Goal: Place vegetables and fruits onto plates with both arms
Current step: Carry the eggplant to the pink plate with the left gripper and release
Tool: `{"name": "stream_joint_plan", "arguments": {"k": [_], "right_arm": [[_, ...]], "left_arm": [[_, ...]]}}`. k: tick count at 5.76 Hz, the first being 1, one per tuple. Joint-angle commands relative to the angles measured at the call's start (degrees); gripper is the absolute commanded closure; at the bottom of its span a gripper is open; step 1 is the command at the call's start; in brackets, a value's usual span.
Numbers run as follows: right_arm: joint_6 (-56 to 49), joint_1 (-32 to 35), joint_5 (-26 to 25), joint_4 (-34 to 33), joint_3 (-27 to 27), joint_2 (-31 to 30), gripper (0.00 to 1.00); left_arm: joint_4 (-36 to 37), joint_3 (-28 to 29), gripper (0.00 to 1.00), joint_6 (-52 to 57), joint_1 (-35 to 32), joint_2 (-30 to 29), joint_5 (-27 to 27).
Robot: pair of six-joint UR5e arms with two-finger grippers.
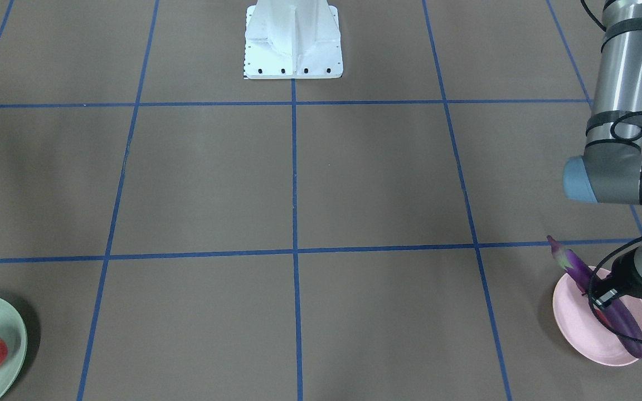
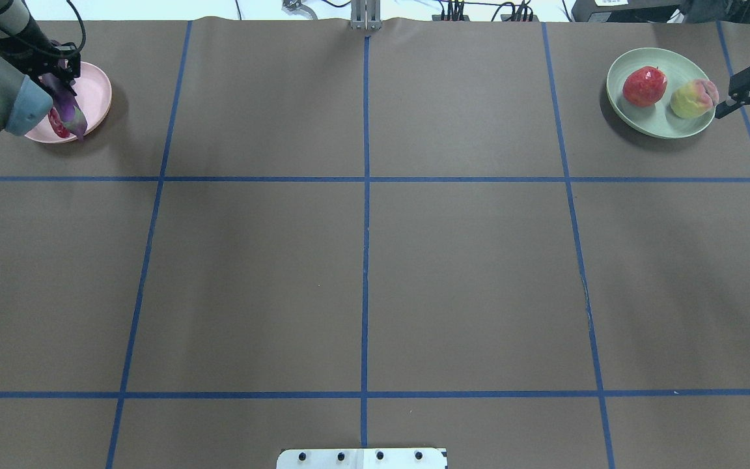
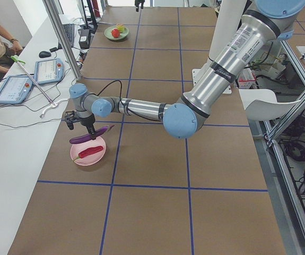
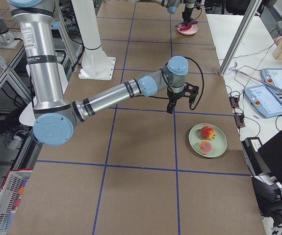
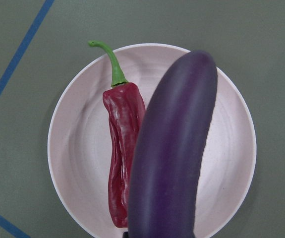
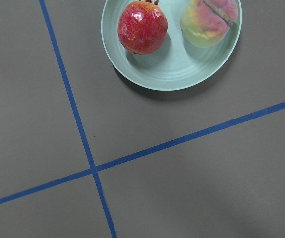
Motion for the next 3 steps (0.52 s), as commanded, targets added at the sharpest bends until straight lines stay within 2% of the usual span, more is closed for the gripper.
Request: {"name": "stream_joint_plan", "arguments": {"k": [1,2,3], "right_arm": [[0.00,0.00,-0.03,0.09,0.13,-0.08,0.00],[0.00,-0.09,-0.29,0.09,-0.13,0.10,0.00],[0.00,-0.09,-0.46,0.26,0.04,0.10,0.00]], "left_arm": [[-6.32,7.44,0.68,-0.05,0.16,-2.48,0.00],[-8.03,8.53,0.01,-0.05,0.16,-2.49,-0.09],[-8.13,8.19,0.00,0.12,0.16,-2.49,-1.05]]}}
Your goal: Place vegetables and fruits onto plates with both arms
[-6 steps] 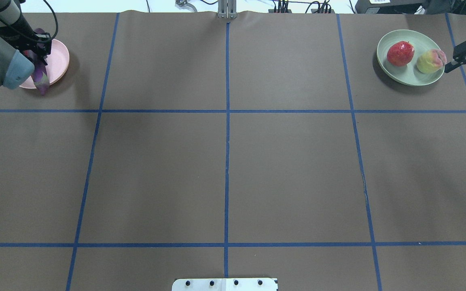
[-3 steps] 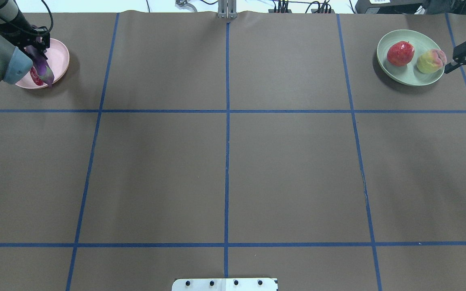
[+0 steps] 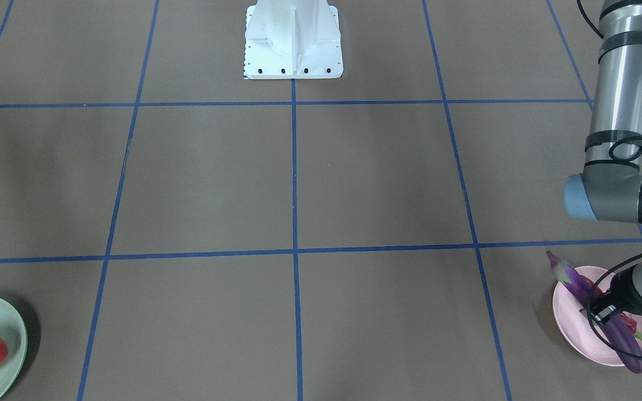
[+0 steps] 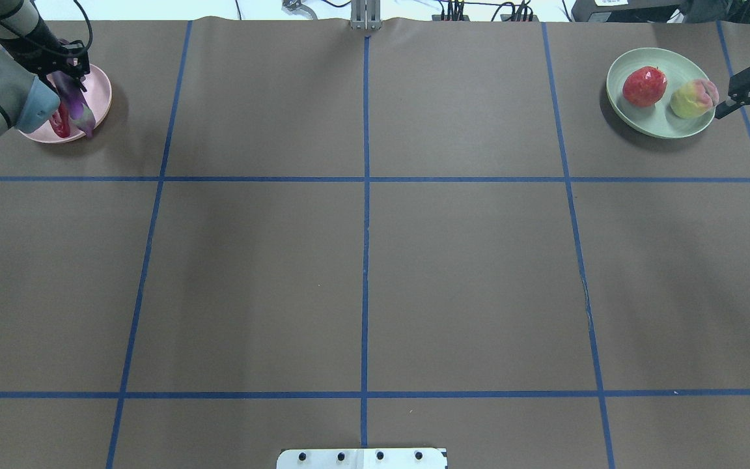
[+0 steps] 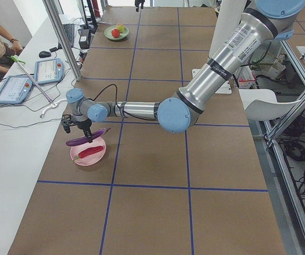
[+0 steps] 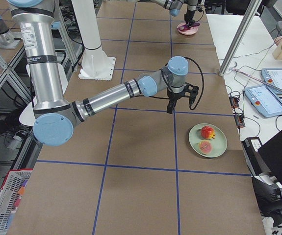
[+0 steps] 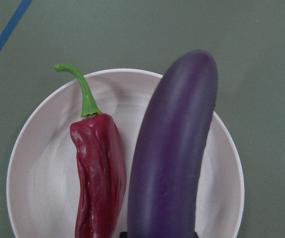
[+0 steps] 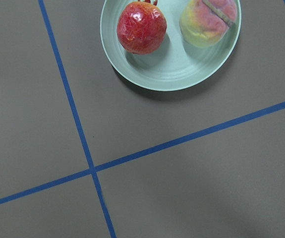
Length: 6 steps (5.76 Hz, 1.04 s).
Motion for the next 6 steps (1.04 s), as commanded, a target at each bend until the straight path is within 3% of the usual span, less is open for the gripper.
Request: {"name": "stream_joint_plan", "arguments": {"k": [1,2,3,4,6], "right_arm": [[0.00,-0.02,-0.16,0.20,-0.11,0.56,0.00],[-0.09,-0.02,-0.25,0.12,0.24,0.83,0.00],[-1.92,1.89,-0.16,-0.06,1.72,0.13,0.00],[-4.72,2.78,0.01,-0.32,4.78,-3.44,0.00],[-9.56,4.19,0.01,-0.32,7.97,-9.34,0.00]], "left_arm": [[-0.49,-1.23,0.00,0.73,-0.17,-0.07,-1.15],[0.04,-8.29,0.00,2.56,-0.86,2.46,-4.72],[0.48,-18.63,0.00,12.07,-4.79,10.75,-10.24],[0.66,-30.21,0.00,18.08,-6.13,20.06,-10.12],[0.75,-49.75,0.00,19.54,-8.07,35.45,-9.94]]}}
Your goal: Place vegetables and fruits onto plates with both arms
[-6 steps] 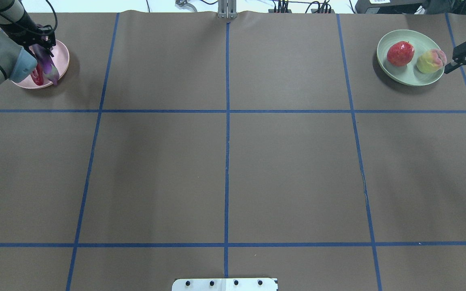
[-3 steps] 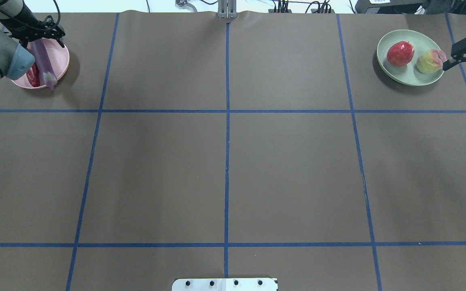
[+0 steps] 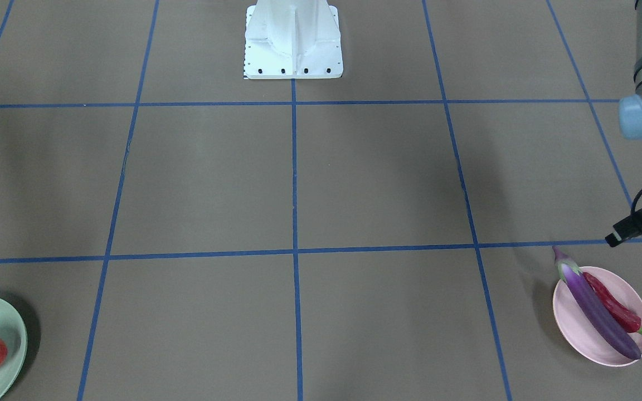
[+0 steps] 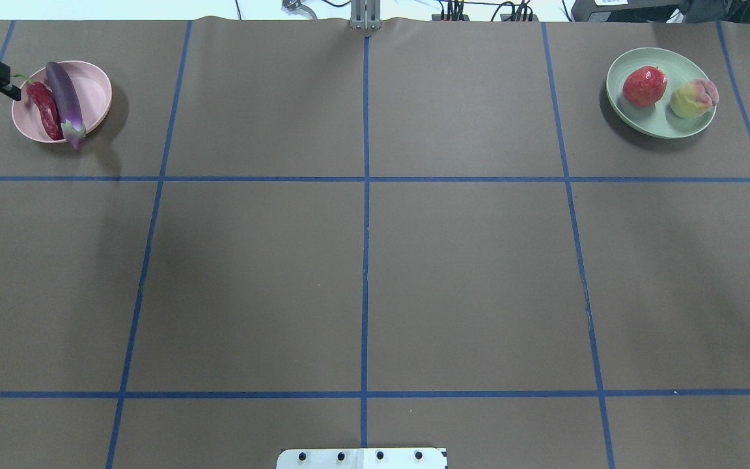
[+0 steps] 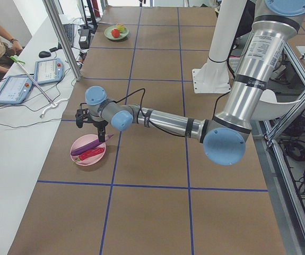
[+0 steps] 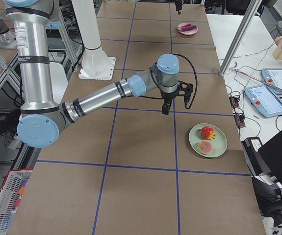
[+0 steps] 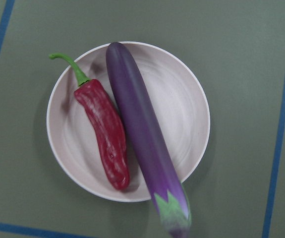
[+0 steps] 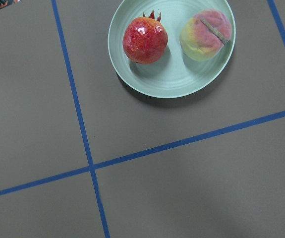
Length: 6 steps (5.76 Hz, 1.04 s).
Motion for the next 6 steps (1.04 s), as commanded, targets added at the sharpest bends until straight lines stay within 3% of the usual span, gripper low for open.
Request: {"name": "stream_joint_plan", "arguments": {"k": [1,3,4,5,6], "right_arm": [[-6.08,2.49,0.10,-0.11,1.88,-5.07,0.00],[-14.00,5.14,0.10,-0.11,1.98,-9.47,0.00],[-16.12,5.32,-0.16,-0.20,1.71,-10.01,0.00],[-19.10,5.24,-0.25,-1.42,1.45,-10.45,0.00],[-24.17,5.50,-0.43,-3.52,1.10,-10.63,0.00]], "left_arm": [[0.04,-15.94,0.00,5.31,-1.39,15.35,0.12],[0.04,-25.47,0.00,19.08,-7.00,32.06,-0.49],[0.12,-28.03,0.00,21.15,-9.20,35.53,-1.54],[3.08,-29.10,0.00,21.34,-10.18,35.74,-7.38],[4.77,-29.28,0.00,21.35,-10.19,35.74,-8.14]]}}
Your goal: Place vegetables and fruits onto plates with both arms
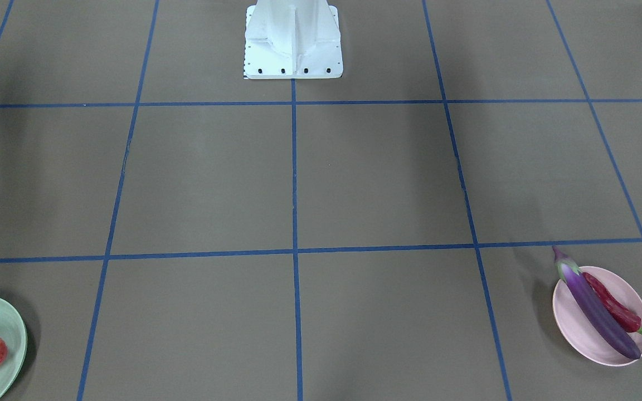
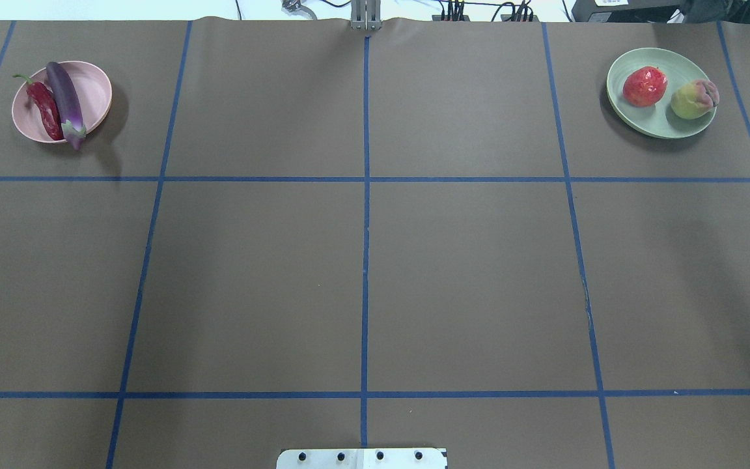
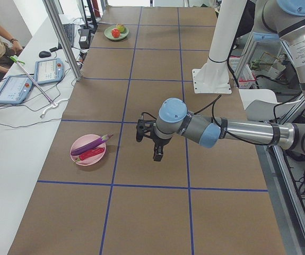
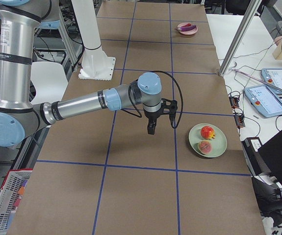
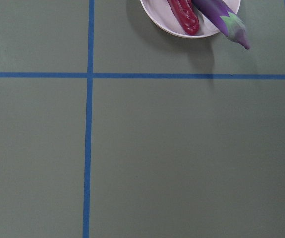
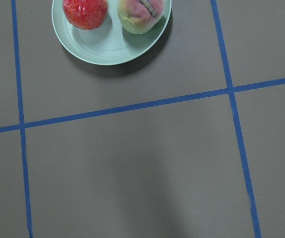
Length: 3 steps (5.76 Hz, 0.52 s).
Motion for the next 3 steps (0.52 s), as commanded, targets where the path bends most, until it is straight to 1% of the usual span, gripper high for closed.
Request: {"name": "stream_joint_plan", "arguments": {"k": [1,2,3], "right_arm": [[-4.58,0.10,-1.72,-2.32,-0.23,-0.28,0.00],[-4.58,-0.51,-2.78,-2.32,-0.57,0.32,0.00],[-4.58,-1.30,-2.97,-2.32,-0.75,0.42,0.00]], "left_arm": [[5.15,-0.76,0.00,3.26,0.47,0.24,-0.78],[11.80,-0.94,0.00,10.43,0.91,-2.20,3.58],[22.57,-1.11,0.00,18.33,-0.04,-7.44,6.41]]}}
